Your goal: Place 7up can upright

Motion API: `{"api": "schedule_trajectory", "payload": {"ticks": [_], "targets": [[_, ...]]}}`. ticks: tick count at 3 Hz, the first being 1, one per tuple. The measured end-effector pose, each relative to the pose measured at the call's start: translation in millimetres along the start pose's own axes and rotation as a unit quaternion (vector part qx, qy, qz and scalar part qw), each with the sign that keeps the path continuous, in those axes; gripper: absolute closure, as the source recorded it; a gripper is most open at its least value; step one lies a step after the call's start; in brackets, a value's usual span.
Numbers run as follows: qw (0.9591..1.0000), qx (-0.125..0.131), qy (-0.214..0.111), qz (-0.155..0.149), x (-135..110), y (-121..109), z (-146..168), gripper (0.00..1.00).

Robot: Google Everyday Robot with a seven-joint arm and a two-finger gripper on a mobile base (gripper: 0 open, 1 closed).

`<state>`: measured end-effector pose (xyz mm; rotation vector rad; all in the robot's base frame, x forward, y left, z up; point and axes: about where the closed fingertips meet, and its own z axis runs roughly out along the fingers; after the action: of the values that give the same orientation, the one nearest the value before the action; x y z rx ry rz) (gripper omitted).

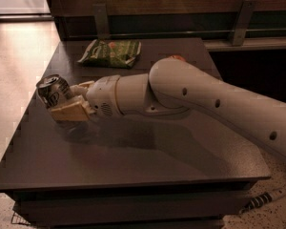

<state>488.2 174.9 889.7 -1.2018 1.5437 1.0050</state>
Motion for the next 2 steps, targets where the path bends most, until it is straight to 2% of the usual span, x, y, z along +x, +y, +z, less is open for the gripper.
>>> {"api": "schedule_trajectory", "payload": {"ticks": [1, 2], "targets": [[0.9994, 0.016, -0.011, 0.027, 17.3, 4.6, 2.4, 1.0], [0.9971, 0.05, -0.012, 0.055, 43.6, 6.8, -13.3, 1.0]]}}
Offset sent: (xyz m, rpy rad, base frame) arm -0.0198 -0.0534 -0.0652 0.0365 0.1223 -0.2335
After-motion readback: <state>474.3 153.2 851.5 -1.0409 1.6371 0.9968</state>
